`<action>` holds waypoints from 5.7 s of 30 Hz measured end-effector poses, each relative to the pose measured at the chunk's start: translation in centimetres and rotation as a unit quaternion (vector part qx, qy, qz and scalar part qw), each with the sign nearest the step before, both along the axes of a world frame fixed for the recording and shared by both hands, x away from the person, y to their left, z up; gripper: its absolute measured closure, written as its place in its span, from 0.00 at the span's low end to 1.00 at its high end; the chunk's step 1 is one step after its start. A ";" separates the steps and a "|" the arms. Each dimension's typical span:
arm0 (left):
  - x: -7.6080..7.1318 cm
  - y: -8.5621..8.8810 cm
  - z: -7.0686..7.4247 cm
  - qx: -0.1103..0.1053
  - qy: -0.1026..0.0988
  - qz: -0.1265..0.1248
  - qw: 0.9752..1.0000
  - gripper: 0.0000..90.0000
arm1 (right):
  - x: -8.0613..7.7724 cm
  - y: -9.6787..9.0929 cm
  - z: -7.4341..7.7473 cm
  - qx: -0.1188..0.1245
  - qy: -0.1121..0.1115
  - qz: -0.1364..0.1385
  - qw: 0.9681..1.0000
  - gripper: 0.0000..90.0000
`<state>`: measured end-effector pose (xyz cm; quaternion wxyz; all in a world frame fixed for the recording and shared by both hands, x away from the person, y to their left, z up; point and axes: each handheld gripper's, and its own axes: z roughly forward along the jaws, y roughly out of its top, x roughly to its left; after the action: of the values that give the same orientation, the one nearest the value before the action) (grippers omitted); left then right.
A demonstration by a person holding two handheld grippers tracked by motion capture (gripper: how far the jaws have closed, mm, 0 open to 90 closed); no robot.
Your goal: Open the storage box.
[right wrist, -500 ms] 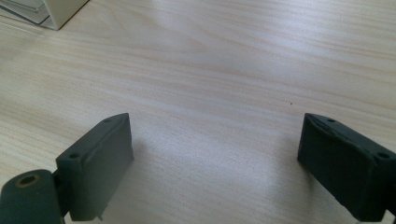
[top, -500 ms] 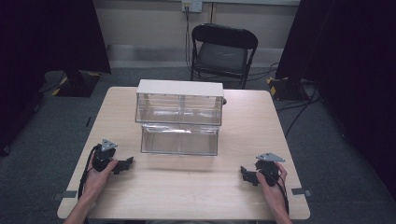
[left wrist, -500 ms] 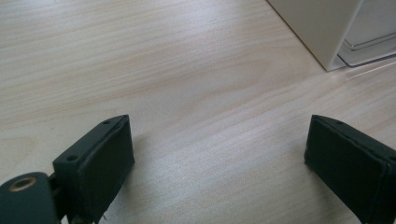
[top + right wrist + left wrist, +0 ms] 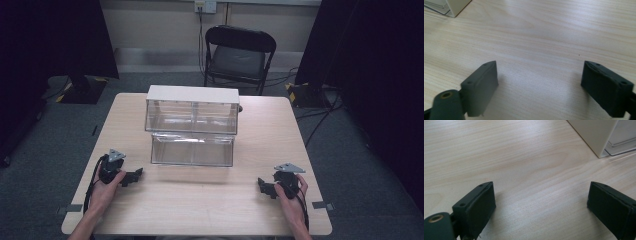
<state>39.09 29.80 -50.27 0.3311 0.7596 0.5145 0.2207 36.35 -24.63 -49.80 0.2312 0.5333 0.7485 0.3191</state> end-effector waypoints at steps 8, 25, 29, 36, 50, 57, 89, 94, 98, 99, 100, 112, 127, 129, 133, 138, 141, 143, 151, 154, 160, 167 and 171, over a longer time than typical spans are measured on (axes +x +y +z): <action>0.0 0.0 0.0 -0.001 0.000 -0.001 1.000 0.08 | -0.1 -0.2 0.6 0.018 0.003 0.007 1.000 0.16; 0.0 0.0 0.0 0.000 0.001 0.000 1.000 0.08 | -0.5 1.2 2.1 0.046 -0.024 0.043 0.998 0.16; 0.0 0.0 0.0 0.000 0.001 0.000 1.000 0.08 | -0.5 1.8 2.5 0.048 -0.028 0.052 0.997 0.16; 0.0 0.0 0.0 0.000 0.001 0.000 1.000 0.08 | -0.7 2.6 3.6 0.056 -0.039 0.072 0.995 0.16; 0.0 0.0 0.0 0.000 0.000 0.000 1.000 0.08 | -1.0 4.0 6.1 0.079 -0.061 0.106 0.989 0.16; 0.0 0.0 0.0 0.000 0.001 0.000 1.000 0.08 | -0.8 5.2 7.3 0.081 -0.065 0.127 0.986 0.16; 0.0 0.0 0.0 0.001 0.000 0.000 1.000 0.08 | 2.7 12.5 4.4 0.051 -0.022 0.165 0.985 0.16; 0.0 0.0 0.0 0.000 0.001 0.000 1.000 0.08 | 3.2 12.9 3.8 0.053 -0.019 0.154 0.987 0.14; 0.0 0.0 0.0 0.000 0.001 0.000 1.000 0.08 | 3.2 13.0 3.4 0.049 -0.018 0.145 0.988 0.15; 0.0 0.0 0.0 0.000 0.001 0.000 1.000 0.08 | 3.3 13.0 3.4 0.051 -0.017 0.146 0.988 0.15; 0.0 0.0 0.0 0.000 0.001 0.000 1.000 0.08 | 3.3 13.0 3.4 0.052 -0.017 0.146 0.988 0.15; 0.0 0.0 0.0 0.000 0.001 0.000 1.000 0.08 | 3.1 13.1 3.5 0.051 -0.023 0.143 0.988 0.14; 0.0 0.0 0.0 0.000 0.001 0.000 1.000 0.08 | 2.7 13.2 4.0 0.059 -0.032 0.144 0.987 0.10; 0.0 0.0 0.0 0.000 0.001 0.000 1.000 0.08 | 2.6 13.1 4.1 0.061 -0.033 0.147 0.987 0.11; 0.0 0.0 0.0 0.000 0.001 0.000 1.000 0.08 | 2.6 13.0 4.1 0.059 -0.034 0.148 0.987 0.11; 0.0 0.0 0.0 0.000 0.001 0.000 1.000 0.08 | 2.5 13.1 4.1 0.060 -0.033 0.145 0.987 0.11; 0.0 0.0 0.0 0.000 0.000 0.000 1.000 0.08 | 2.5 13.1 4.2 0.058 -0.032 0.143 0.988 0.12; 0.0 0.0 0.0 0.000 0.001 0.000 1.000 0.08 | 2.4 13.2 4.2 0.055 -0.034 0.140 0.988 0.12; 0.0 0.0 0.0 0.001 0.000 0.000 1.000 0.08 | 2.3 13.1 4.3 0.055 -0.032 0.139 0.988 0.14; 0.0 0.0 0.0 0.000 0.001 0.000 1.000 0.08 | 2.2 13.1 4.3 0.054 -0.033 0.139 0.988 0.15; 0.0 0.0 0.0 0.000 0.001 0.000 1.000 0.08 | 2.0 12.9 4.6 0.063 -0.033 0.143 0.987 0.14; 0.0 0.0 0.0 0.001 0.000 0.000 1.000 0.08 | 2.0 12.8 4.7 0.068 -0.034 0.144 0.987 0.14; 0.0 0.0 0.0 0.000 0.001 0.000 1.000 0.08 | 1.9 12.9 4.8 0.067 -0.036 0.143 0.987 0.14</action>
<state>39.10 29.79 -50.27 0.3306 0.7599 0.5145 0.2202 38.22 -11.78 -44.99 0.1733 0.4237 0.7851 0.4172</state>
